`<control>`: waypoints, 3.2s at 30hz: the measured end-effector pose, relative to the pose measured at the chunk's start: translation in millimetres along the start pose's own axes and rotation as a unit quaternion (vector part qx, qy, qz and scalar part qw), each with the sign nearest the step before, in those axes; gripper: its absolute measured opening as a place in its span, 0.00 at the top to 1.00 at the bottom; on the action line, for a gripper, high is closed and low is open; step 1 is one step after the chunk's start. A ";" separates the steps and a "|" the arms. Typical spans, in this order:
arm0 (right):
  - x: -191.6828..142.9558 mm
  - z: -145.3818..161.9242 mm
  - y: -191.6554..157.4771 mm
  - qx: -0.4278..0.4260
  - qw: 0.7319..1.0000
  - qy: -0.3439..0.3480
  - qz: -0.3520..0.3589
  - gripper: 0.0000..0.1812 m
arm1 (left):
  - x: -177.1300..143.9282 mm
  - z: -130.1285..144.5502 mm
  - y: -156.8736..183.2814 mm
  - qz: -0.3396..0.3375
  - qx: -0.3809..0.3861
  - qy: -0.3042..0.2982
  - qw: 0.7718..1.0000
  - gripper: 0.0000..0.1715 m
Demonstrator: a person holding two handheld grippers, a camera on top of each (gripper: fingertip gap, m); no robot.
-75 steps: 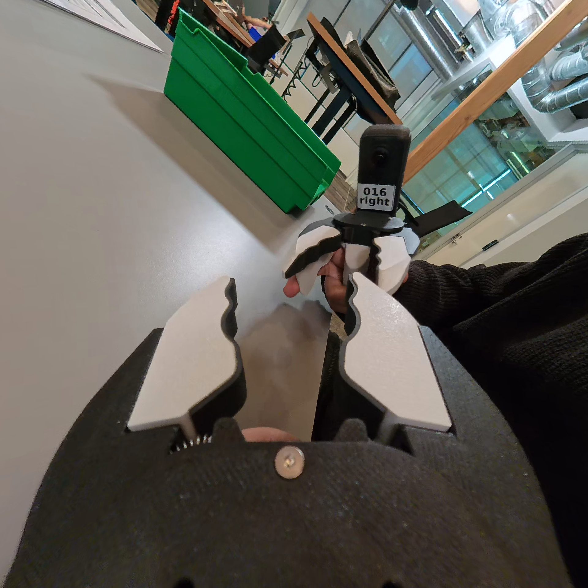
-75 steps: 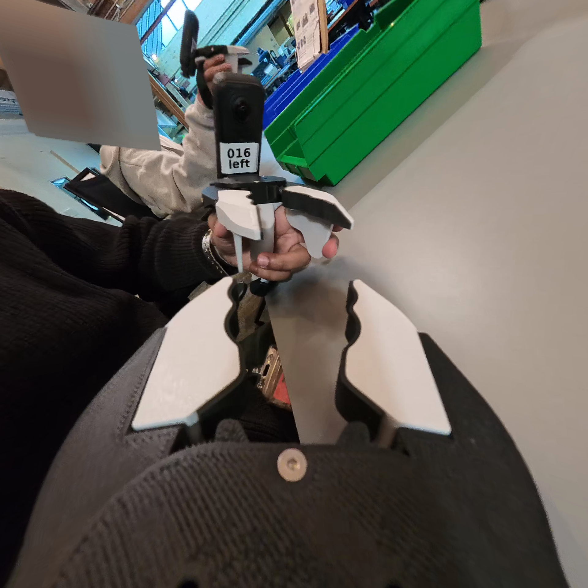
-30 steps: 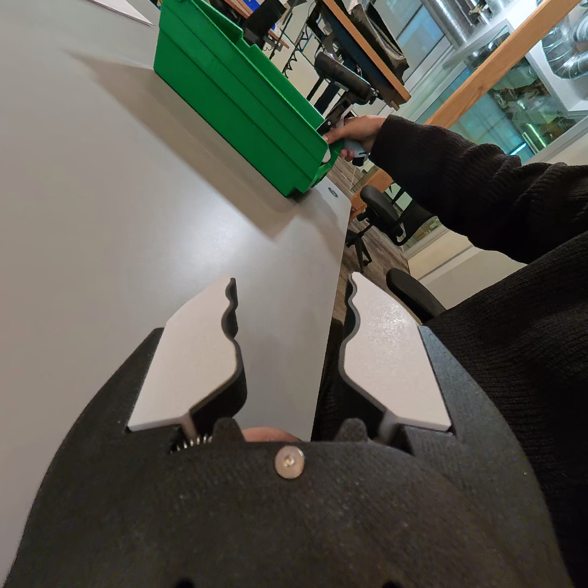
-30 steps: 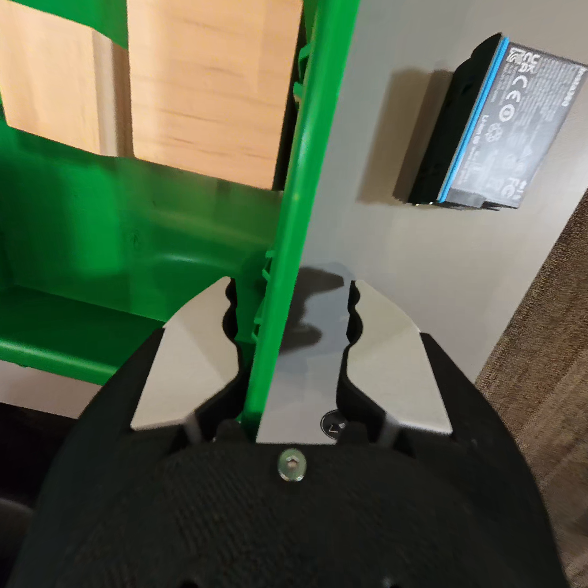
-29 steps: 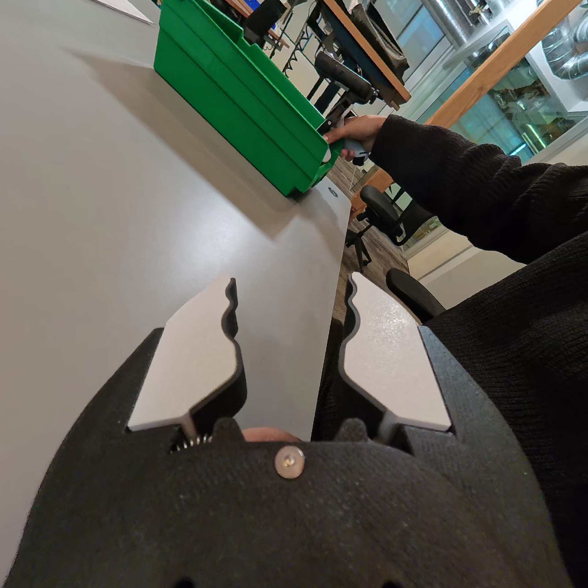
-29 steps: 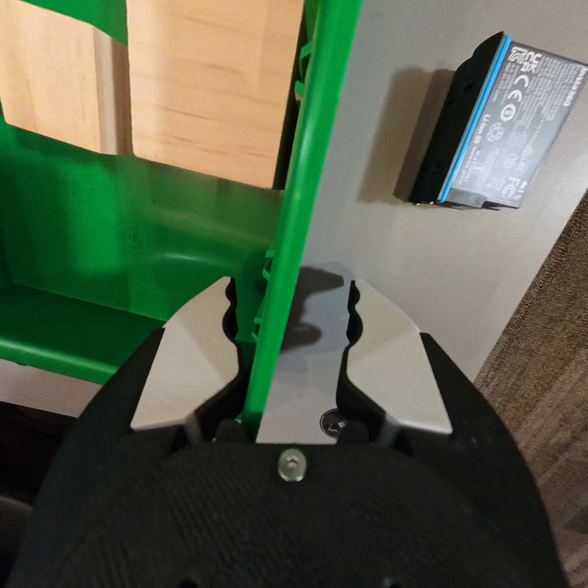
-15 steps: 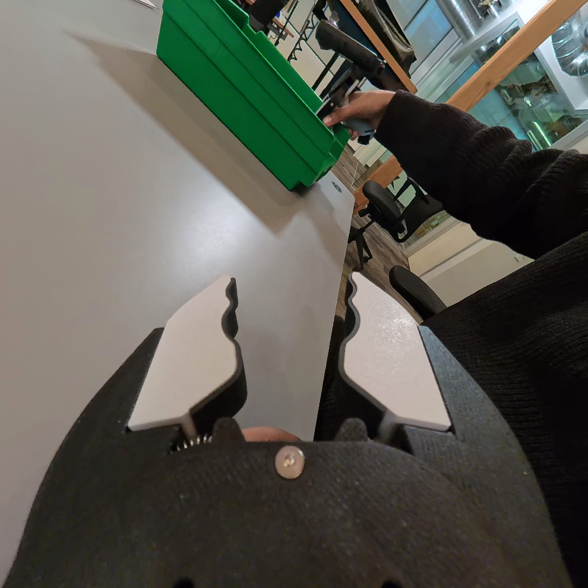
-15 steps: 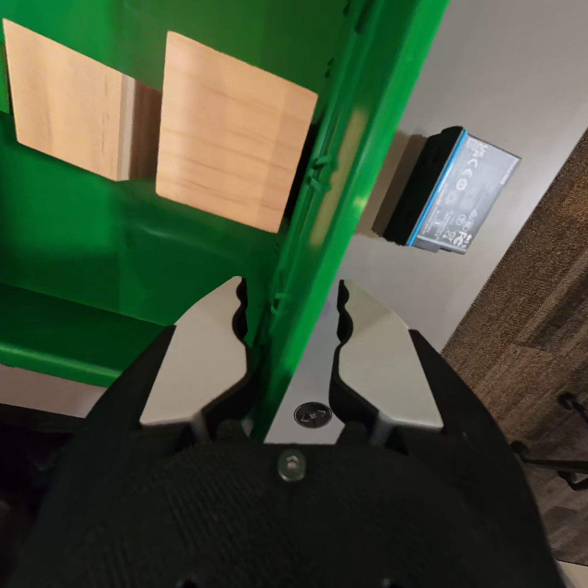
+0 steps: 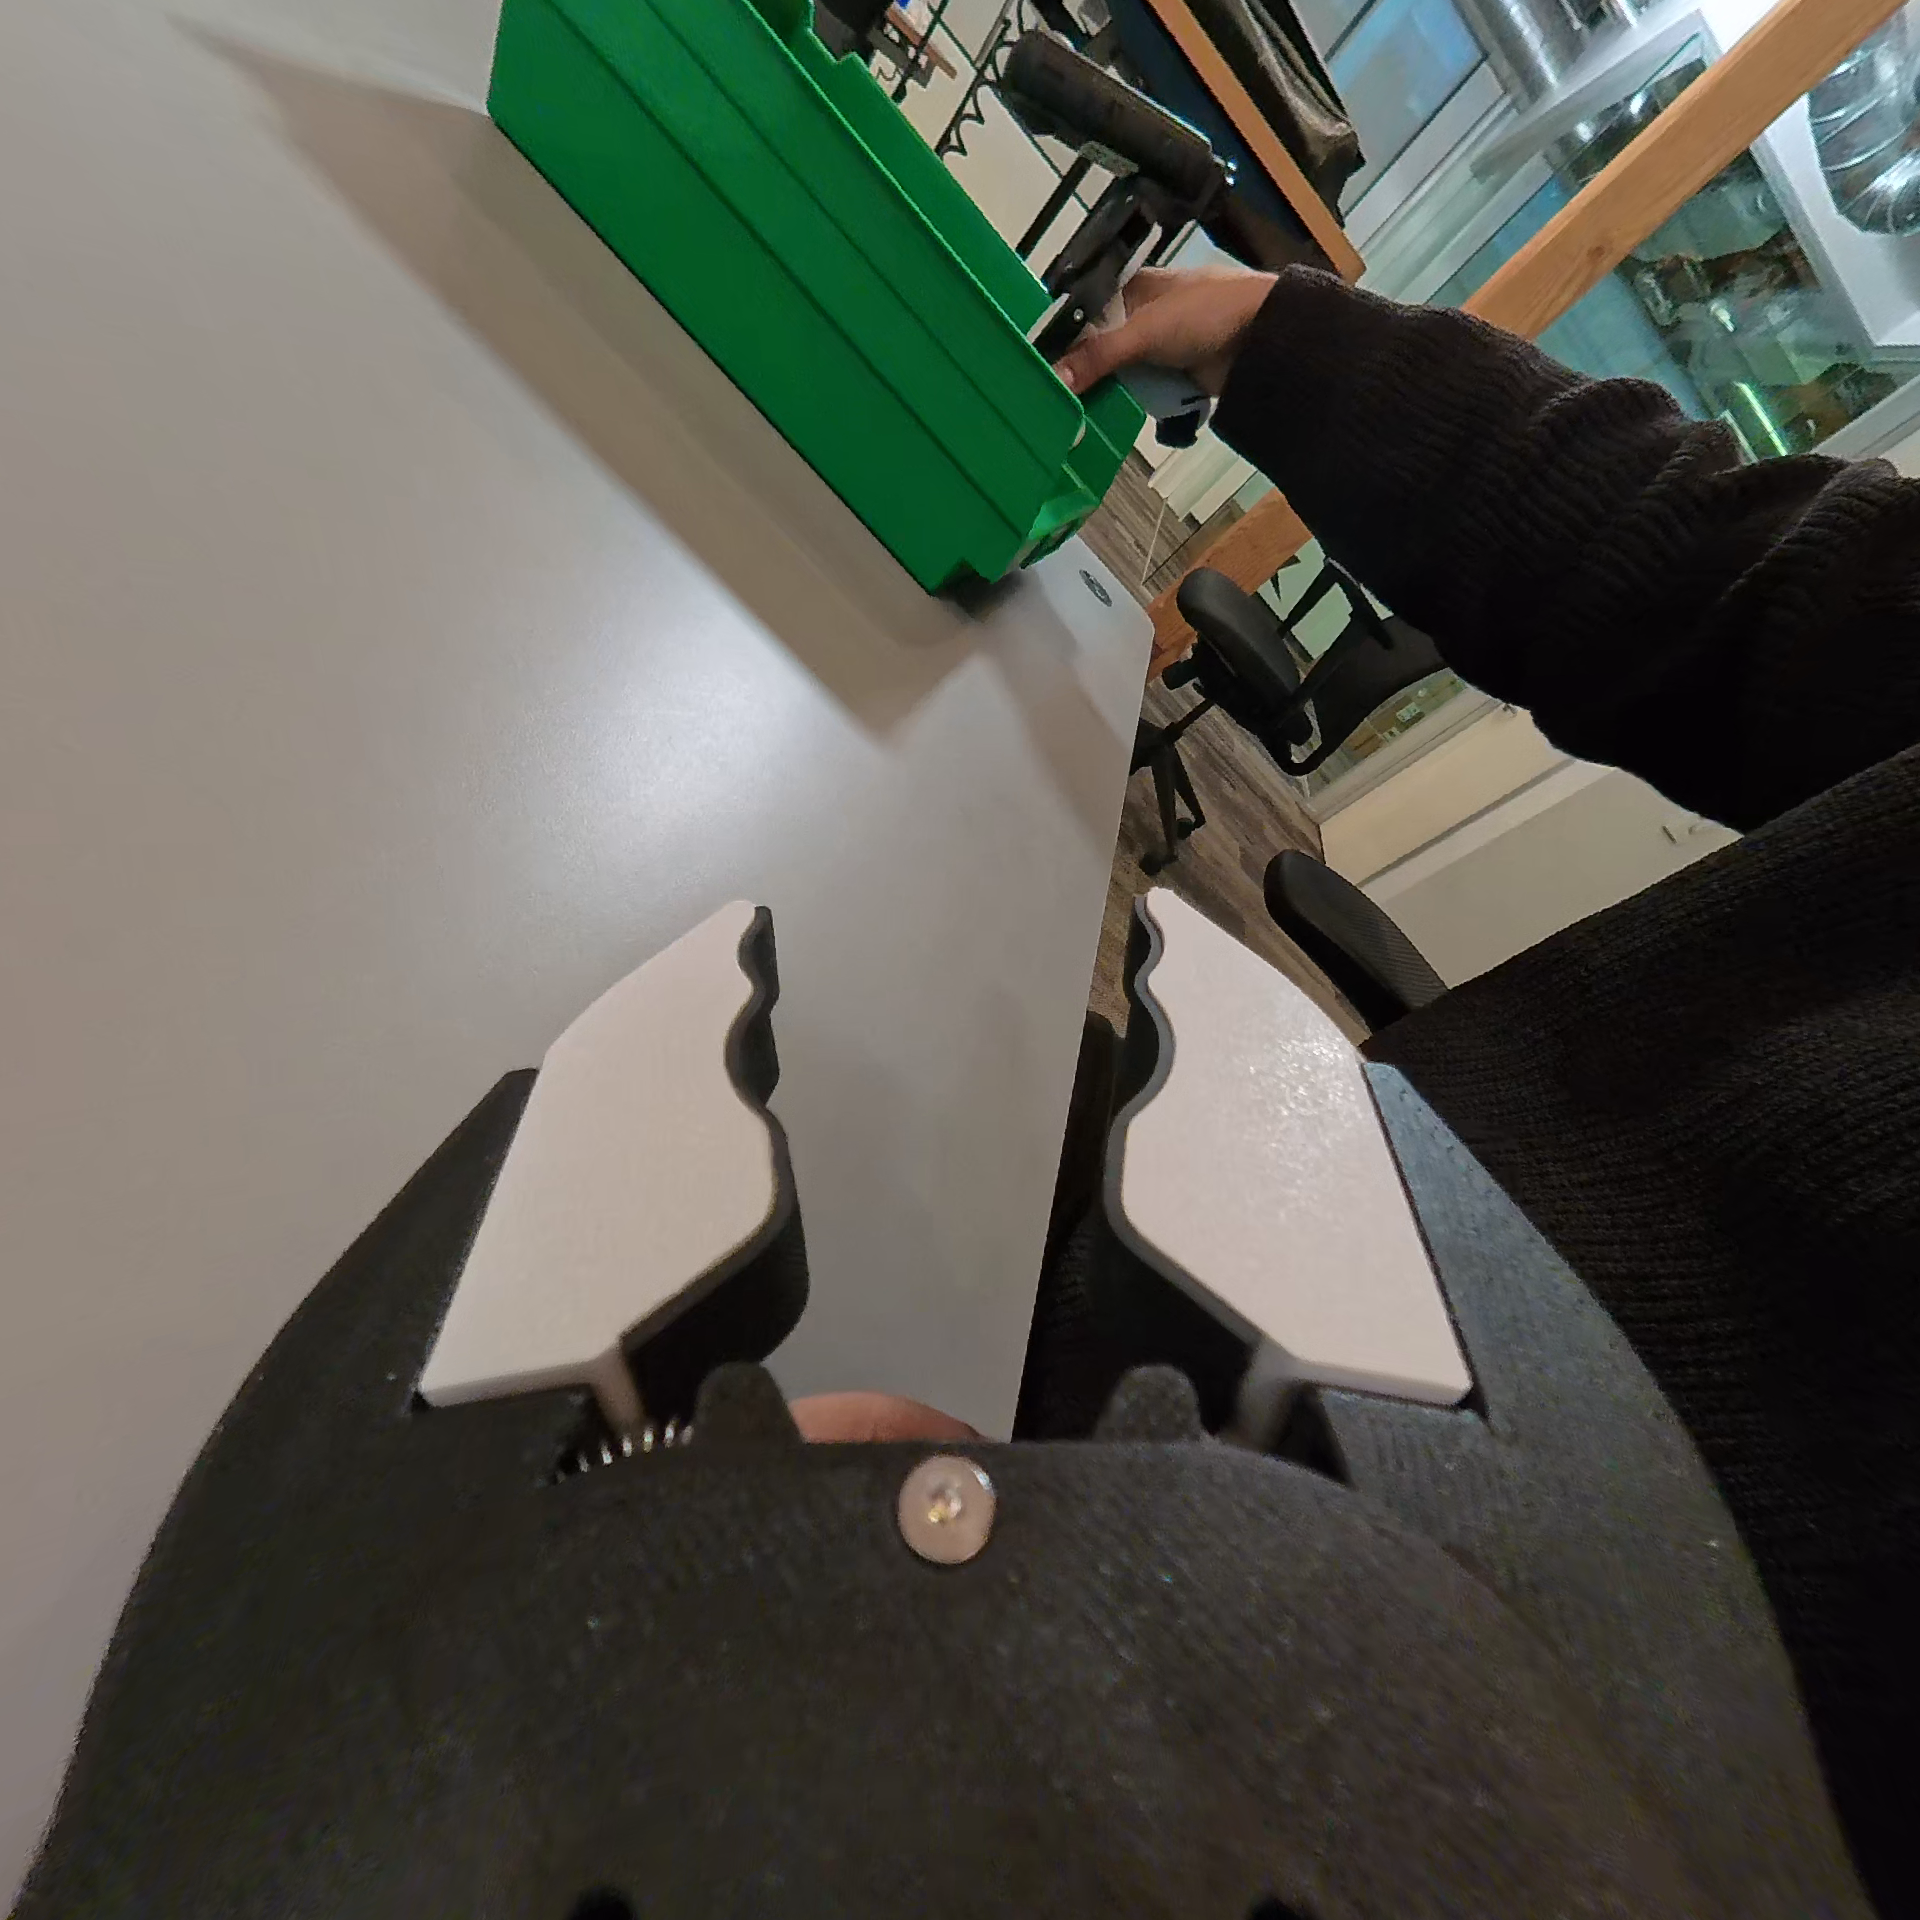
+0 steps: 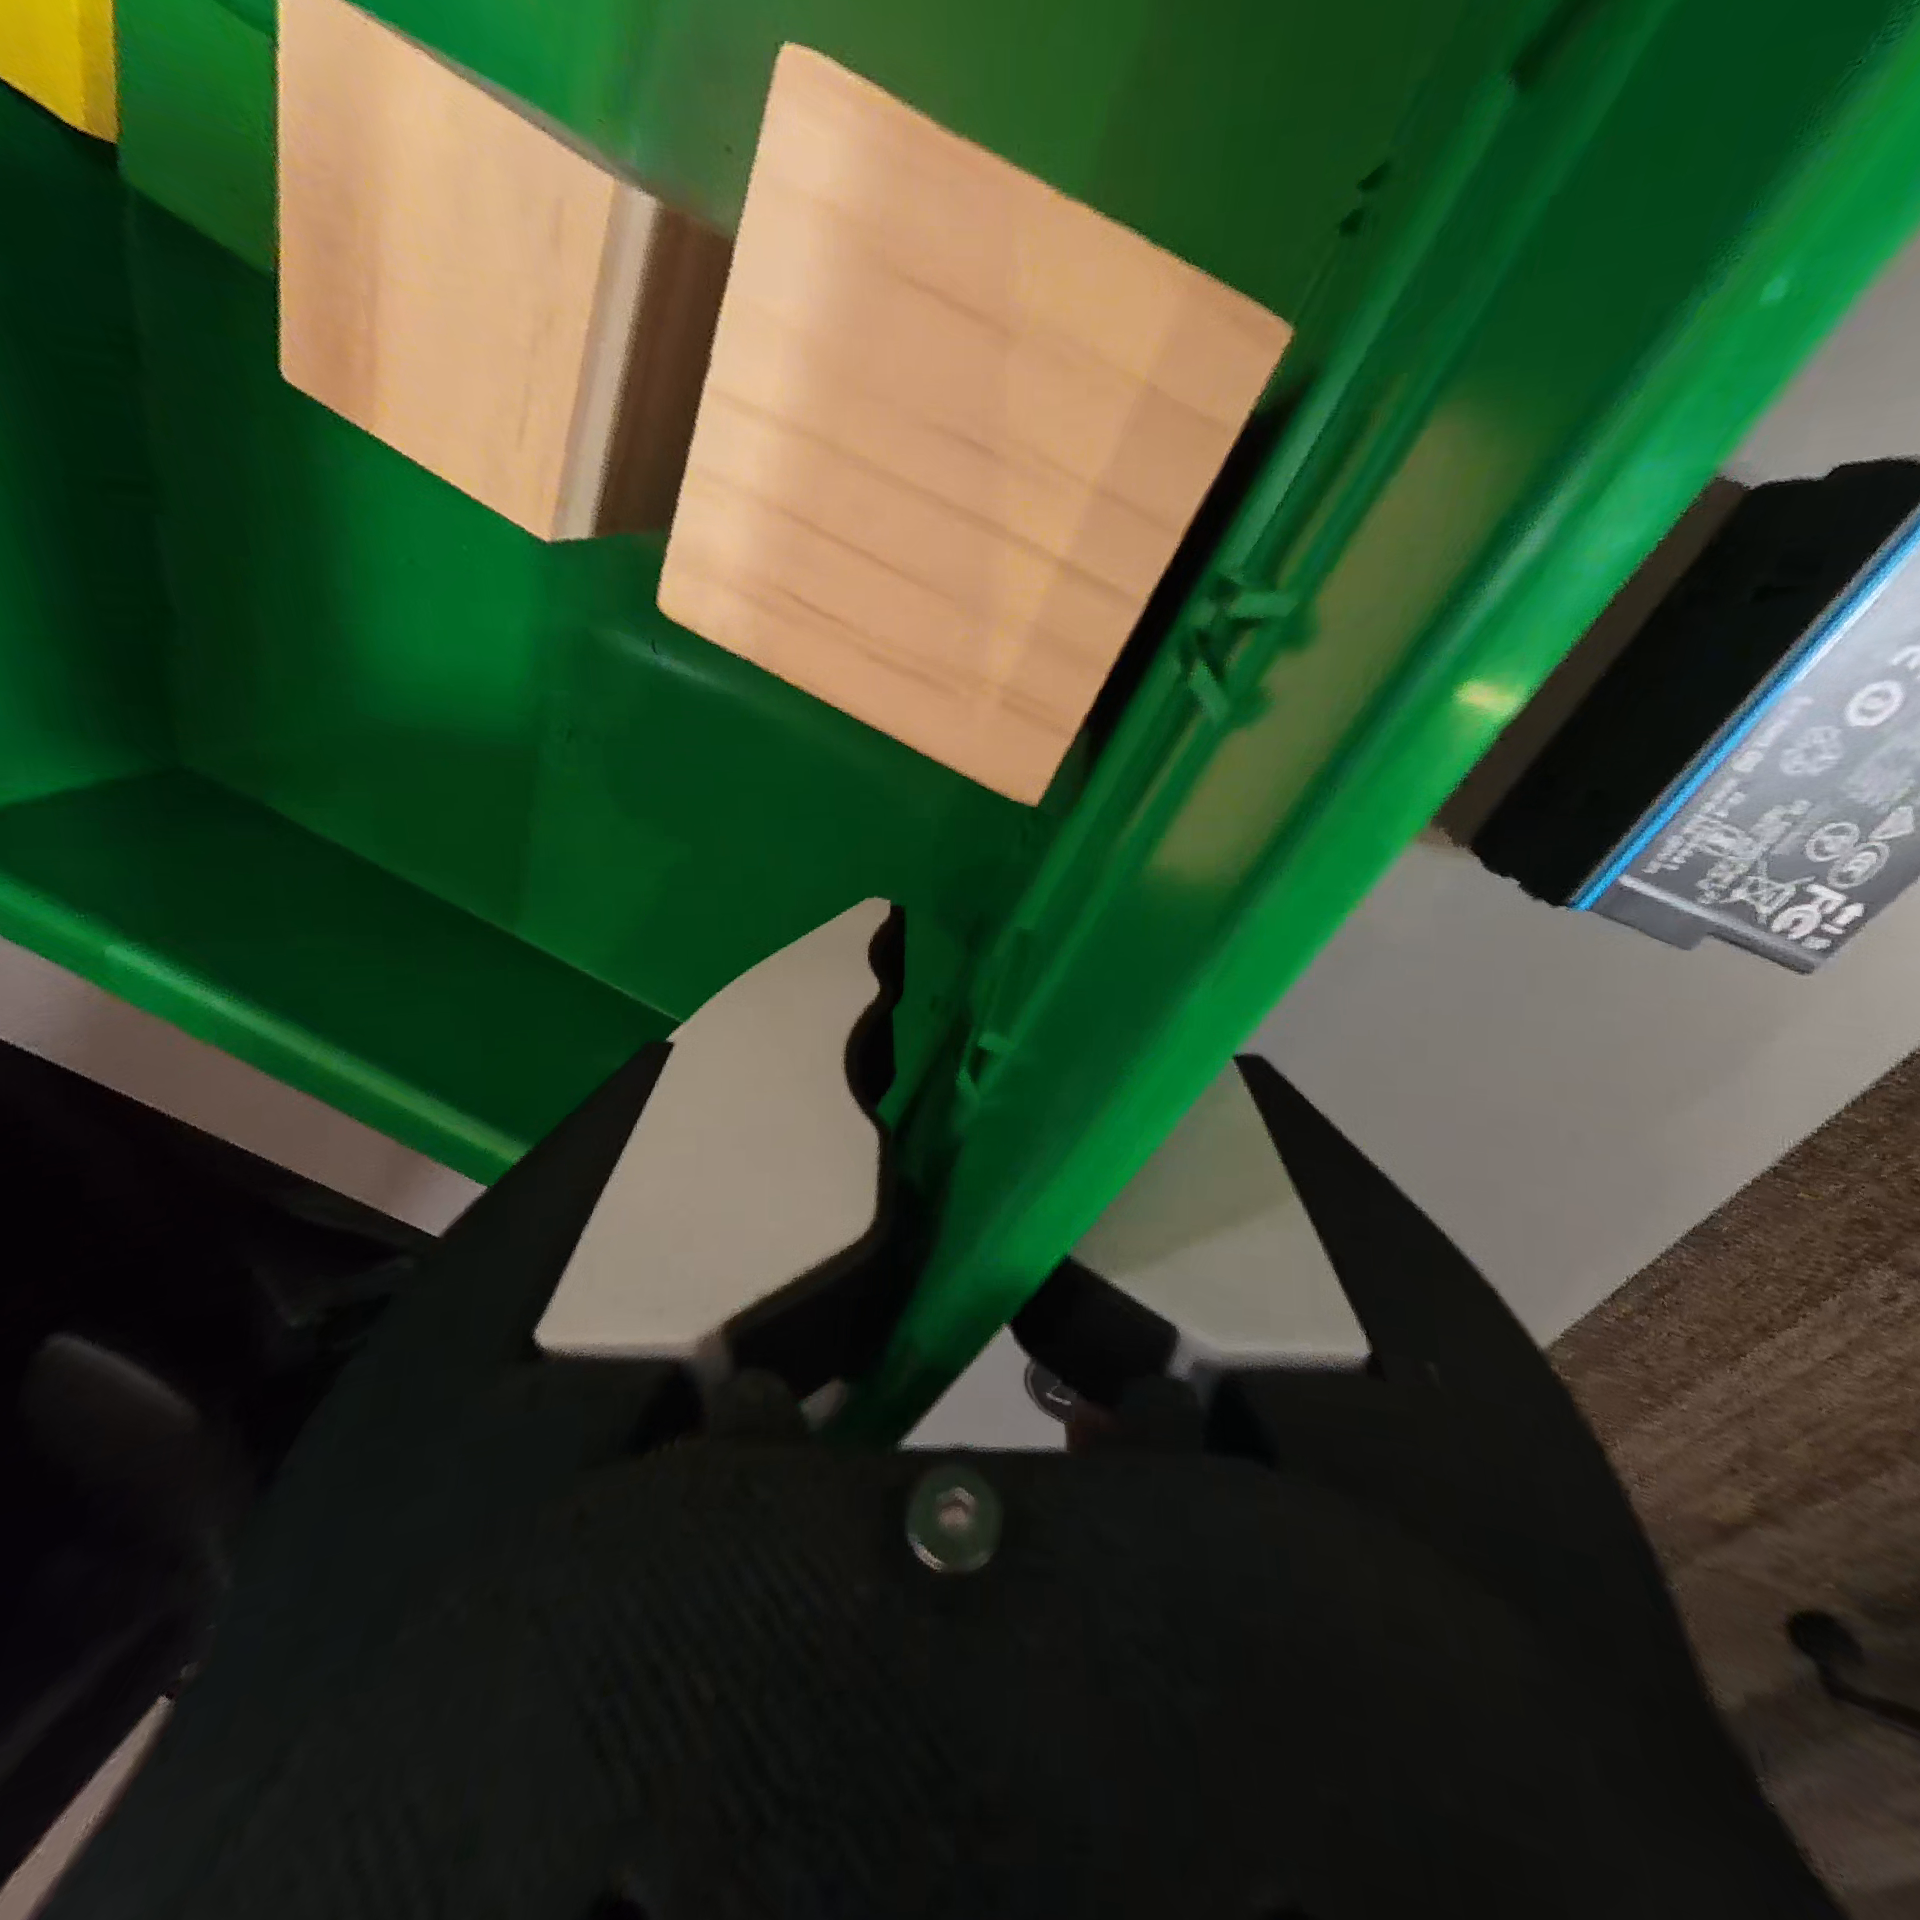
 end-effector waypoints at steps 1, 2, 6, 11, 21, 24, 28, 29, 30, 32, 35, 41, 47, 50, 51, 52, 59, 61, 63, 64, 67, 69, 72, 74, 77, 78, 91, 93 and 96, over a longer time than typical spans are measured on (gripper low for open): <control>-0.1 0.0 -0.2 0.004 1.000 0.002 -0.001 0.90 | 0.3 0.0 -0.2 0.000 0.000 0.000 1.000 0.62; -0.2 0.2 -0.1 0.005 1.000 0.002 0.001 0.90 | 0.5 0.0 -0.5 0.000 -0.001 -0.001 1.000 0.62; -0.5 -0.4 -2.4 0.012 1.000 0.001 0.012 0.92 | 1.5 0.6 -0.2 0.001 -0.005 -0.003 1.000 0.62; -2.4 -4.6 -14.3 0.009 1.000 -0.002 0.025 0.93 | 1.0 -1.7 1.5 0.001 0.000 0.003 1.000 0.63; 16.1 -21.7 -78.5 0.003 1.000 -0.007 -0.024 0.92 | -48.5 -56.8 62.0 0.073 0.059 0.123 0.988 0.52; 26.3 -32.6 -102.9 -0.014 0.999 -0.016 -0.025 0.92 | -92.4 -92.9 60.2 0.002 0.124 0.163 0.979 0.47; 42.7 -51.2 -134.3 -0.036 0.999 -0.026 -0.015 0.92 | -189.1 -131.2 -21.6 -0.274 0.158 0.166 0.934 0.47; 47.3 -56.2 -142.6 -0.038 0.999 -0.025 -0.016 0.92 | -222.9 -139.9 -42.8 -0.335 0.157 0.179 0.912 0.46; 51.8 -61.3 -150.9 -0.039 0.999 -0.024 -0.019 0.92 | -257.8 -148.1 -63.1 -0.388 0.158 0.195 0.887 0.47; 60.0 -70.4 -166.6 -0.041 0.999 -0.026 -0.022 0.91 | -325.6 -160.0 -102.1 -0.481 0.137 0.228 0.836 0.48; 70.4 -83.2 -187.2 -0.052 0.998 -0.028 -0.019 0.91 | -379.9 -153.5 -154.2 -0.531 0.082 0.179 0.824 0.54; 88.5 -99.5 -222.9 -0.076 0.996 -0.032 -0.017 0.91 | -368.4 -99.6 -231.4 -0.502 -0.065 -0.023 0.862 0.56; 100.1 -103.0 -248.3 -0.096 0.995 -0.036 -0.018 0.91 | -357.0 -62.5 -271.7 -0.539 -0.068 -0.182 0.820 0.56; 104.3 -103.4 -257.7 -0.100 0.994 -0.033 -0.022 0.91 | -345.7 -43.6 -277.3 -0.501 -0.080 -0.225 0.832 0.74; 105.6 -103.9 -260.3 -0.100 0.994 -0.031 -0.023 0.92 | -341.8 -44.1 -275.4 -0.484 -0.089 -0.216 0.843 0.77; 107.1 -104.4 -263.3 -0.100 0.994 -0.029 -0.023 0.92 | -337.4 -43.2 -272.1 -0.462 -0.096 -0.215 0.855 0.81; 111.3 -115.7 -289.7 -0.124 0.991 -0.051 -0.025 0.92 | -347.3 -34.5 -261.5 -0.467 -0.092 -0.230 0.849 0.88; 113.0 -123.2 -301.1 -0.137 0.989 -0.054 -0.022 0.92 | -358.3 -30.7 -250.7 -0.460 -0.100 -0.207 0.858 0.89; 116.0 -132.1 -315.0 -0.152 0.986 -0.057 -0.023 0.92 | -378.5 -29.6 -236.2 -0.466 -0.104 -0.170 0.862 0.90; 118.6 -137.3 -323.0 -0.160 0.985 -0.059 -0.024 0.92 | -391.5 -28.7 -227.1 -0.470 -0.109 -0.151 0.863 0.90; 130.4 -157.1 -351.0 -0.179 0.981 -0.063 -0.025 0.92 | -436.9 -17.3 -194.3 -0.465 -0.145 -0.121 0.865 0.89; 141.0 -175.5 -374.4 -0.199 0.978 -0.062 -0.023 0.92 | -469.7 -3.8 -175.8 -0.479 -0.159 -0.112 0.856 0.89; 163.0 -211.9 -417.5 -0.227 0.972 -0.050 -0.016 0.92 | -510.7 25.1 -156.6 -0.499 -0.192 -0.113 0.837 0.89; 180.5 -233.9 -453.8 -0.224 0.973 -0.051 -0.026 0.92 | -530.3 45.6 -148.7 -0.510 -0.213 -0.119 0.825 0.89; 206.3 -261.6 -510.0 -0.206 0.976 -0.045 -0.045 0.92 | -550.2 69.8 -139.0 -0.524 -0.218 -0.116 0.815 0.88; 214.1 -268.1 -528.1 -0.199 0.978 -0.042 -0.049 0.92 | -552.5 76.2 -135.7 -0.523 -0.218 -0.107 0.817 0.88; 264.5 -295.3 -641.4 -0.084 0.996 0.012 -0.017 0.91 | -517.7 129.6 -85.9 -0.463 -0.220 -0.021 0.858 0.88; 267.3 -293.9 -647.5 -0.091 0.995 0.008 -0.027 0.90 | -517.0 134.0 -80.5 -0.455 -0.227 -0.009 0.861 0.88; 269.0 -296.0 -651.3 -0.092 0.994 0.028 -0.048 0.85 | -520.3 138.7 -76.8 -0.458 -0.233 -0.004 0.858 0.88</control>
Point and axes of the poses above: each gripper's, where its closed fingertips meet, x out along the fingers, z out of its underside, y = z × x across the jaws, the point moved 1 cm from there along -x, back along the fingers, and after that the axes turned 7 degrees about -z, right-handed, at the moved point
